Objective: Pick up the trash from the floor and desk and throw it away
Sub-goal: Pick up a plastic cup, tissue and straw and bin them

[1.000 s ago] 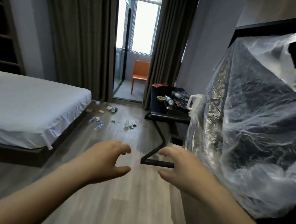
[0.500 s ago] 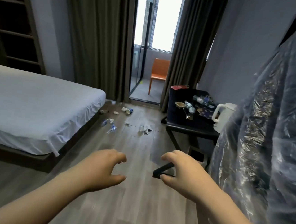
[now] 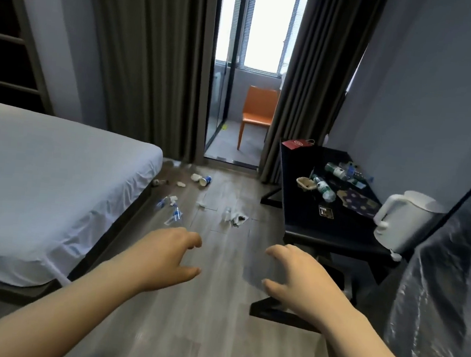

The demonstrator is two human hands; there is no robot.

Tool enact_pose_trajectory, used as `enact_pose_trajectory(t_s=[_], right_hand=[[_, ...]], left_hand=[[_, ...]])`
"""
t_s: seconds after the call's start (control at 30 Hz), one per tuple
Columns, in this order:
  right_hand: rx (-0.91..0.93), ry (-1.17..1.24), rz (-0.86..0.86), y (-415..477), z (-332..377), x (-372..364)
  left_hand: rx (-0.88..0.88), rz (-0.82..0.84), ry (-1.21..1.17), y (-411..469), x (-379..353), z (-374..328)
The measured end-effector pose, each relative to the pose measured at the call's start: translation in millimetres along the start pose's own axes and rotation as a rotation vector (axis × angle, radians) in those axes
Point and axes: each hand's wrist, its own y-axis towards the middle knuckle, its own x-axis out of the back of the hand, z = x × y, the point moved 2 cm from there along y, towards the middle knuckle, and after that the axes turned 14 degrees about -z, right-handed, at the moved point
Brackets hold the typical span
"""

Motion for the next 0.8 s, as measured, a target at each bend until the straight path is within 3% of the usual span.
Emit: enact_pose_trajectory(t_s=[0.33,0.8], right_hand=[[-0.076,0.034,0.047,157.5,-57.8,-58.1],[-0.075,0.093,0.170,405.2,-160.9,-130.4]], left_hand=[[-0.026,0.062,-0.033,165.4,-50.4,66.8],[0.073,0.140,-0.022,401.4,-113.4,137.8]])
